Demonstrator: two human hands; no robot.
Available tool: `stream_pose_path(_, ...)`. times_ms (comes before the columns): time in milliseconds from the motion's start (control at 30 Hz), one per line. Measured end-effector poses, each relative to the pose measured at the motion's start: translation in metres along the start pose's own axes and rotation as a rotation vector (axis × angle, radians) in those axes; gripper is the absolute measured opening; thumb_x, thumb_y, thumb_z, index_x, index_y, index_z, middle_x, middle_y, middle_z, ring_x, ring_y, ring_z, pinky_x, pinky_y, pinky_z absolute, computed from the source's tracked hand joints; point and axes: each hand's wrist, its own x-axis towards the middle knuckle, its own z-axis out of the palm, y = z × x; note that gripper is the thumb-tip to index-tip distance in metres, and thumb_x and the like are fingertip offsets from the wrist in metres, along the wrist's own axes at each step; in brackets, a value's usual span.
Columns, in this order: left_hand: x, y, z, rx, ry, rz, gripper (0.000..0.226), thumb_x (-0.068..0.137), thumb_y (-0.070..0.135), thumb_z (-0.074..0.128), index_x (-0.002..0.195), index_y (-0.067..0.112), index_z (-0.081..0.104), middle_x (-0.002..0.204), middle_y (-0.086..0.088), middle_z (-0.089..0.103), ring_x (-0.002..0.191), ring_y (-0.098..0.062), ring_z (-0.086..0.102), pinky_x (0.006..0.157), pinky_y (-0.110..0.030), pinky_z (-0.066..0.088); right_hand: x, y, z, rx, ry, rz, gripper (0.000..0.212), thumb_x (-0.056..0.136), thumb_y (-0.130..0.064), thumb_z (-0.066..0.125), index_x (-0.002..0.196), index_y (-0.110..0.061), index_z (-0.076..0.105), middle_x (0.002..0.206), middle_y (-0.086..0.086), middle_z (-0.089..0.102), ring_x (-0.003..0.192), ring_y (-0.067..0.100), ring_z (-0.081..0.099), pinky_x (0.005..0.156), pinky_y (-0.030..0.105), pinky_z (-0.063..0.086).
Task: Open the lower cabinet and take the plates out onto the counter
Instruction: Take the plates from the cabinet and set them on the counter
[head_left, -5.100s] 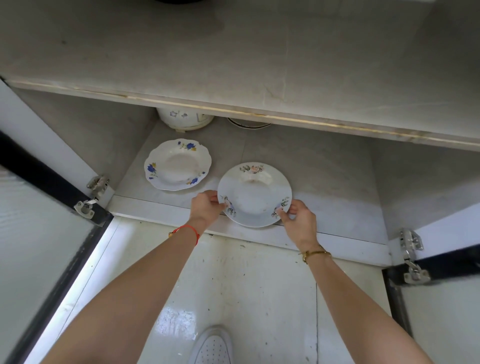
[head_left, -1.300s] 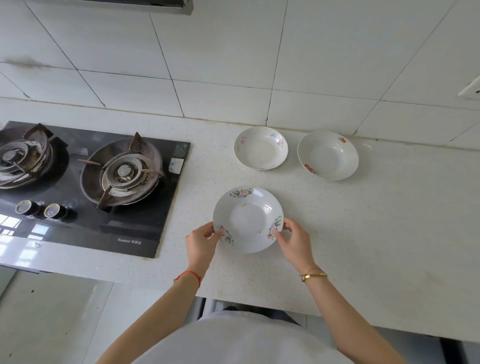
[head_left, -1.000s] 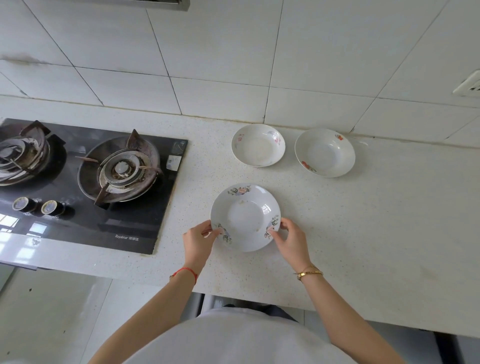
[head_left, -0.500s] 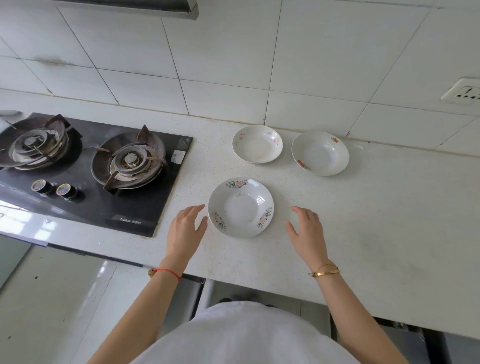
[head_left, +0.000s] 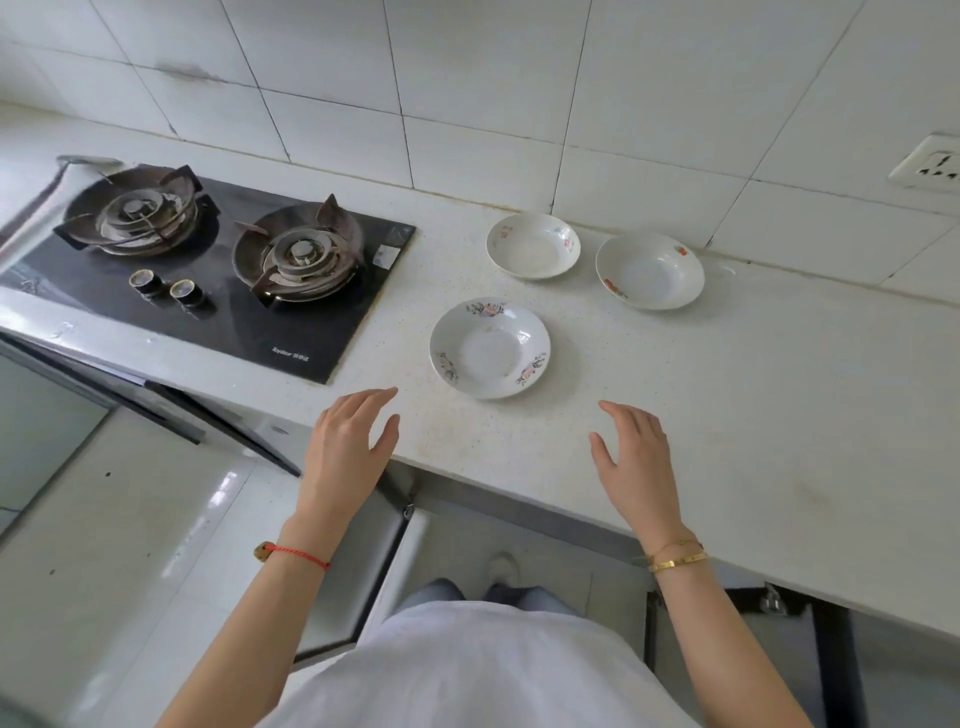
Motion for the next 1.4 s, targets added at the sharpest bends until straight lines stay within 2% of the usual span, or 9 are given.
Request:
stream_pose_path(200, -0.070, -0.008, -0.027, 0.006, -0.002, -0.002, 0.031, 0.091, 0.013, 0.062, 0.121, 0.012, 0.066, 0.114, -0.005, 0.070, 0.104, -0.026, 0.064, 0.091, -0.042, 0.052, -0.065, -0.018, -0.003, 0.018, 0.017, 0.002, 0.040, 0.094, -0.020, 0.055, 0.132, -0.011, 0.051, 0.128, 0.007, 0.057, 0.122, 0.024, 0.047, 0.106, 0.035, 0.038)
stream_pose_path(433, -0.180, -0.016, -0.066, 0.014, -0.041, -0.026, 0.029, 0.091, 0.012, 0.062, 0.119, 0.014, 0.067, 0.114, -0.002, 0.070, 0.104, -0.026, 0.065, 0.089, -0.045, 0.051, -0.180, -0.052, -0.003, 0.039, 0.025, -0.003, 0.037, 0.093, -0.020, 0.056, 0.129, -0.011, 0.053, 0.123, 0.006, 0.059, 0.118, 0.024, 0.049, 0.104, 0.039, 0.041)
stream_pose_path(600, -0.255, -0.019, -0.096, 0.007, -0.045, -0.040, 0.031, 0.088, 0.008, 0.063, 0.119, 0.013, 0.066, 0.108, -0.004, 0.071, 0.100, -0.027, 0.065, 0.086, -0.045, 0.053, -0.268, -0.070, -0.004, 0.044, -0.002, 0.015, 0.036, 0.093, -0.020, 0.057, 0.128, -0.012, 0.054, 0.120, 0.005, 0.060, 0.116, 0.022, 0.050, 0.102, 0.037, 0.043)
stream_pose_path(767, -0.310, -0.019, -0.114, 0.013, -0.070, -0.045, 0.031, 0.089, 0.008, 0.063, 0.120, 0.011, 0.066, 0.109, -0.003, 0.071, 0.101, -0.026, 0.064, 0.089, -0.044, 0.052, -0.328, -0.076, -0.009, 0.043, -0.026, 0.029, 0.035, 0.091, -0.018, 0.059, 0.125, -0.011, 0.056, 0.120, 0.007, 0.061, 0.116, 0.025, 0.051, 0.101, 0.035, 0.042)
stream_pose_path(1033, -0.342, -0.011, -0.120, 0.008, -0.073, -0.070, 0.030, 0.090, 0.011, 0.063, 0.120, 0.011, 0.066, 0.109, -0.004, 0.071, 0.102, -0.025, 0.065, 0.090, -0.043, 0.053, -0.361, -0.073, -0.016, 0.043, -0.056, 0.040, 0.035, 0.092, -0.017, 0.058, 0.126, -0.008, 0.055, 0.121, 0.009, 0.060, 0.116, 0.024, 0.050, 0.101, 0.033, 0.040)
stream_pose_path(1267, -0.335, 0.009, -0.115, -0.016, -0.054, -0.088, 0.029, 0.091, 0.012, 0.061, 0.120, 0.010, 0.066, 0.111, -0.006, 0.070, 0.101, -0.026, 0.066, 0.087, -0.044, 0.054, -0.353, -0.061, -0.025, 0.057, -0.076, 0.044, 0.035, 0.093, -0.020, 0.056, 0.128, -0.011, 0.054, 0.123, 0.007, 0.059, 0.120, 0.022, 0.048, 0.104, 0.035, 0.040)
stream_pose_path(1400, -0.330, 0.022, -0.106, -0.018, -0.045, -0.107, 0.030, 0.092, 0.013, 0.060, 0.121, 0.011, 0.065, 0.112, -0.005, 0.070, 0.106, -0.024, 0.064, 0.092, -0.041, 0.053, -0.342, -0.054, -0.029, 0.065, -0.078, 0.028, 0.034, 0.094, -0.020, 0.055, 0.127, -0.011, 0.055, 0.124, 0.005, 0.059, 0.121, 0.021, 0.047, 0.104, 0.034, 0.041)
